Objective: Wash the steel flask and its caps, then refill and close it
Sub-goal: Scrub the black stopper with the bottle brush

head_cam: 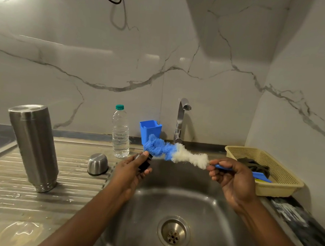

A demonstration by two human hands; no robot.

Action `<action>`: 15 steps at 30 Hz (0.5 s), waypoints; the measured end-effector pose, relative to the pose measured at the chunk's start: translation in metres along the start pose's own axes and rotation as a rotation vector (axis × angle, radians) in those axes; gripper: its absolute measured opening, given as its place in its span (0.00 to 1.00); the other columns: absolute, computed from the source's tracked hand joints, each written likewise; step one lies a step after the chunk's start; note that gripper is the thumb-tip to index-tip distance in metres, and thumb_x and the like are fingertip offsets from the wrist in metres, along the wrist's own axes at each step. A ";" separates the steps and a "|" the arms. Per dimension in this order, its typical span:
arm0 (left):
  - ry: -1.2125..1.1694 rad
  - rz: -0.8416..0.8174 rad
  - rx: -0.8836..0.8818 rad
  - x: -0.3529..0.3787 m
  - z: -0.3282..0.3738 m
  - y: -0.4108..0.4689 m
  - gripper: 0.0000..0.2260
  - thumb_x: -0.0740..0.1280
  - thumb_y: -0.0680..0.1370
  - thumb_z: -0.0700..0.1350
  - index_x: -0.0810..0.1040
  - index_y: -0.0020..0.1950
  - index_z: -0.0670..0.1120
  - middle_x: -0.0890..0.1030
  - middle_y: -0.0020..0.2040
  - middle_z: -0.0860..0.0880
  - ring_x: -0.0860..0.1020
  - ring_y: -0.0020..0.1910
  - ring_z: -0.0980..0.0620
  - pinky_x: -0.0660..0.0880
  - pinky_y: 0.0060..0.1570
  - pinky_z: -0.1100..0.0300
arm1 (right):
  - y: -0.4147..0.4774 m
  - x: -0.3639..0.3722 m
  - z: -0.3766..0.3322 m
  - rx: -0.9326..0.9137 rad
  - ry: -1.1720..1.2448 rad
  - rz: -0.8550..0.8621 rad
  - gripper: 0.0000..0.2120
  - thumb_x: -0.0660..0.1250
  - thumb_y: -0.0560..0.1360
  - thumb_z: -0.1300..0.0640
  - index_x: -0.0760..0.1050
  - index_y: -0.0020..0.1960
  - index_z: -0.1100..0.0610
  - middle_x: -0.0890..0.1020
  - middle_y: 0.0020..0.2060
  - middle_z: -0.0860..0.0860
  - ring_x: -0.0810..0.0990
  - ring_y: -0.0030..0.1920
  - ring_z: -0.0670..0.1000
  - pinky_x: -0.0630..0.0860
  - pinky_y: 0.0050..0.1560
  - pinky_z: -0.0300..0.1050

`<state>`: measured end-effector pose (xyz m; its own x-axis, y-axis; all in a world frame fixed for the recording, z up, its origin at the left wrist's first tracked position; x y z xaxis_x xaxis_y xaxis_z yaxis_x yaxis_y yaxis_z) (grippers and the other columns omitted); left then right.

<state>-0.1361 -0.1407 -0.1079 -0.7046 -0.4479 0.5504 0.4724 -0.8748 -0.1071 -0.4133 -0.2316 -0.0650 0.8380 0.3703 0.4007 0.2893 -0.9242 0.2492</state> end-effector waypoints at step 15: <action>0.004 -0.044 -0.044 -0.003 -0.008 0.006 0.18 0.75 0.77 0.45 0.80 0.64 0.37 0.83 0.63 0.34 0.83 0.50 0.44 0.84 0.44 0.58 | -0.004 0.008 0.010 0.028 -0.033 -0.024 0.17 0.56 0.79 0.67 0.83 0.41 0.67 0.83 0.36 0.64 0.82 0.32 0.55 0.80 0.32 0.43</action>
<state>-0.1348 -0.1463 -0.1166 -0.7267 -0.4092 0.5517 0.4169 -0.9011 -0.1193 -0.4031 -0.2259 -0.0715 0.8455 0.3899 0.3649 0.3224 -0.9174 0.2332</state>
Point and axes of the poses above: each hand's wrist, its own y-axis towards the middle knuckle, its own x-axis out of the palm, z = x × y, the point moved 6 cm from there along y, towards the middle knuckle
